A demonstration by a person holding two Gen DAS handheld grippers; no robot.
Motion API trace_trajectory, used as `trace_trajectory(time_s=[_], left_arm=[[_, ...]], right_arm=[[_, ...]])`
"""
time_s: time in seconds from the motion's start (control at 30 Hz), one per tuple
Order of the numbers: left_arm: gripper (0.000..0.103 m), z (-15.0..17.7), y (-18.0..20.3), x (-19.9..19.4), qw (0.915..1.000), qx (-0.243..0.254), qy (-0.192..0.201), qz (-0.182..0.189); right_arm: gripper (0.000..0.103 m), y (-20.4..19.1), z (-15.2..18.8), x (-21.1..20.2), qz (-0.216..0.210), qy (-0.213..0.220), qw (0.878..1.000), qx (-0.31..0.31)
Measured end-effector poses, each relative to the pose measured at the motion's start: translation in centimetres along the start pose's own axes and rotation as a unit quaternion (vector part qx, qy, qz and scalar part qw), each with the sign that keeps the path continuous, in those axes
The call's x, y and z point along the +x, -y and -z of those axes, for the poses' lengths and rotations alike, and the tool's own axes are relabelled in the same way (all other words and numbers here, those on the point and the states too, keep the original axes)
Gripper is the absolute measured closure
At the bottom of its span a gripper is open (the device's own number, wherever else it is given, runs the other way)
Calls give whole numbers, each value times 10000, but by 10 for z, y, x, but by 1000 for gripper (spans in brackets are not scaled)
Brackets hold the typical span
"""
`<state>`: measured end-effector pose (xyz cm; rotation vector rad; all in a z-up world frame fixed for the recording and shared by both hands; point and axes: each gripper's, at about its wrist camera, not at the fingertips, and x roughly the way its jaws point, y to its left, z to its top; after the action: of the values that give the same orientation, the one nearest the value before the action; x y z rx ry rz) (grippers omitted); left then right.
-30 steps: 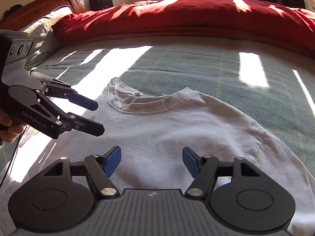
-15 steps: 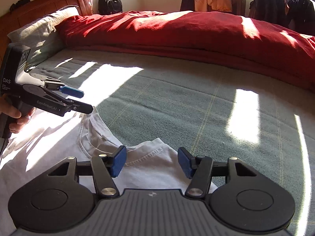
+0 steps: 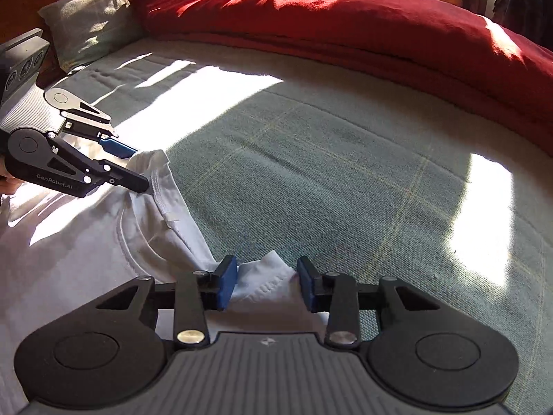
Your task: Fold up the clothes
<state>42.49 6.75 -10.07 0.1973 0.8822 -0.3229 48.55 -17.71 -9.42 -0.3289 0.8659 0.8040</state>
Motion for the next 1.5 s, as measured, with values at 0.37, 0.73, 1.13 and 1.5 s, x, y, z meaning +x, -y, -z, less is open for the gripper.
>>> trace_trajectory(time_s=[0.37,0.73,1.13,1.5], left_arm=[[65,-10,4,-32,9979,-307,545,-169],[51,-12,24,17,9977,-538,-61,406],[40,-18,22,-34,9974,-709,-73,53],[30,-9,62,-141,9905,-805,-1101,-191]], right_arm=[[73,-1,-13,-36,698,809,9933,452],[72,-42,-10,19,261,82,9992,279],[38,-28,-22,-37,536,460,9930,951],[29,-59,2,-148,660,-245,9862,1496]])
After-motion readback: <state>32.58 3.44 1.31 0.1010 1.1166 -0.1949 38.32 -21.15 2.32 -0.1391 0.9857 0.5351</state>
